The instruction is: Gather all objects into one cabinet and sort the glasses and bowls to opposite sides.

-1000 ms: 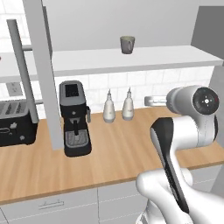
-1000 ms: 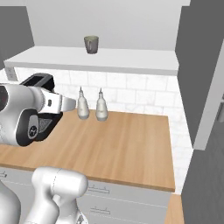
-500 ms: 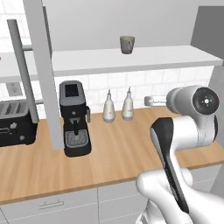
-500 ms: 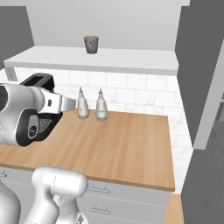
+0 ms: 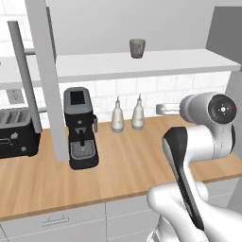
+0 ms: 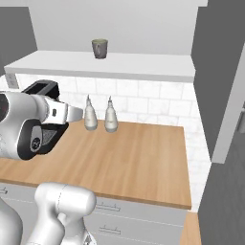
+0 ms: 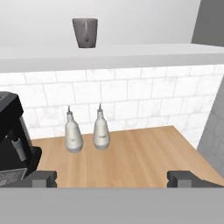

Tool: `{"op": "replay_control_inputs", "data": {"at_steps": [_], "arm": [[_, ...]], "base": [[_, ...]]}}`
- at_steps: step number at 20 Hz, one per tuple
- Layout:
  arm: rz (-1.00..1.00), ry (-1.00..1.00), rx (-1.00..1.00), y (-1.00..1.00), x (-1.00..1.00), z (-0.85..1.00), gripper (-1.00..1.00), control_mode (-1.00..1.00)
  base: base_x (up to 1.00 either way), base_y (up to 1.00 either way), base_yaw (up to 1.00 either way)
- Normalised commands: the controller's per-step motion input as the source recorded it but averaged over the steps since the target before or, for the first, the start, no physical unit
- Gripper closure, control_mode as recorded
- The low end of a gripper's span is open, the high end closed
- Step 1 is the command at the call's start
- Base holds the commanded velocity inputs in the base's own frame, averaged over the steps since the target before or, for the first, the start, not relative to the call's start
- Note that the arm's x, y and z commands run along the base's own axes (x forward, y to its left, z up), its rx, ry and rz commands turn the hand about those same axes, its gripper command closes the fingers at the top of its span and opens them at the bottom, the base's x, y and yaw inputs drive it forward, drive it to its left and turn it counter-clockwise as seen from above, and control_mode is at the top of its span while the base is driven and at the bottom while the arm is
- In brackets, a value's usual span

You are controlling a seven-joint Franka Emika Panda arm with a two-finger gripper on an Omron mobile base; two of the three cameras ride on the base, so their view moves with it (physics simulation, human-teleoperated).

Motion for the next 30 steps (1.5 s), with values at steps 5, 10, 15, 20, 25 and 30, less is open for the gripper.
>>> {"op": "replay_control_inputs", "data": {"at_steps": [5,10,15,20,25,30], "arm": [[0.00,0.00,0.00,0.00,0.00,0.00,-1.00,1.00],[0.00,0.00,0.00,0.00,0.02,0.03,-1.00,-1.00],[0.01,0.01,0.00,-0.07,0.00,0.76,-1.00,-1.00],[0.05,0.13,0.00,0.00,0.00,1.00,-1.00,-1.00],[0.00,0.19,0.00,0.00,0.00,1.00,-1.00,-1.00],[0.03,0.06,0.00,0.00,-0.08,0.72,-1.00,-1.00]], "base": [[0.23,-0.01,0.00],[0.00,0.00,0.00],[0.00,0.00,0.00],[0.00,0.00,0.00],[0.00,0.00,0.00],[0.00,0.00,0.00]]}}
